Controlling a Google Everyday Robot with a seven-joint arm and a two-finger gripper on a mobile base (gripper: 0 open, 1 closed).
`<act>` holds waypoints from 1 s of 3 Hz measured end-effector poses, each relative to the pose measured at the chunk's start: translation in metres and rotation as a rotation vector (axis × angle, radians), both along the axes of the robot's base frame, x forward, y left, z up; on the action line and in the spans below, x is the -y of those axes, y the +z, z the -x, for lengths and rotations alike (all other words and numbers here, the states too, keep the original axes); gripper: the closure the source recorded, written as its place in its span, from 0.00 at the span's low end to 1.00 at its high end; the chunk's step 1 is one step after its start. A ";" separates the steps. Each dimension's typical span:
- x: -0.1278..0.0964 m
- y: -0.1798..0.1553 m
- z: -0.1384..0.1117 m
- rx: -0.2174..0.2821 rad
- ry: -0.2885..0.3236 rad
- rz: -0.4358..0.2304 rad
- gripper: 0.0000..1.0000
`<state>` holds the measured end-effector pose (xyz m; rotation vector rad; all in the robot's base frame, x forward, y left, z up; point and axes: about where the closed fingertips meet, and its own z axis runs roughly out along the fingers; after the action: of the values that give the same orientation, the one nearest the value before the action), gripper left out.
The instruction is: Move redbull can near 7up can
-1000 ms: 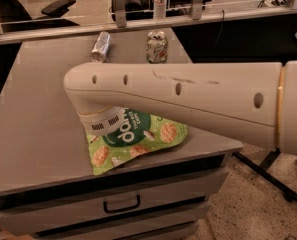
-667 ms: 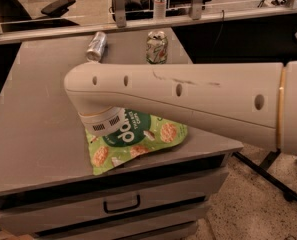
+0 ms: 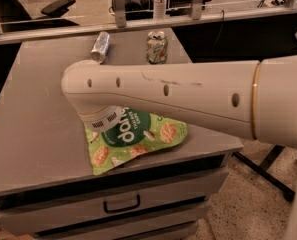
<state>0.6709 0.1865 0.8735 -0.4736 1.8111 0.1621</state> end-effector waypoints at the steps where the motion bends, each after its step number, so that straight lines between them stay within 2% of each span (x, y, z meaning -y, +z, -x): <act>1: -0.011 0.000 -0.011 0.021 0.009 -0.016 0.16; 2: -0.015 0.004 -0.023 0.049 0.002 -0.025 0.00; 3: -0.016 0.009 -0.037 0.081 -0.015 -0.032 0.00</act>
Offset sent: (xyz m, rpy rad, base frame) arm 0.0409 0.0200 0.0046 0.0314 -0.0830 -0.0100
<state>0.7082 0.2021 0.8829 -0.4377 1.7302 0.1596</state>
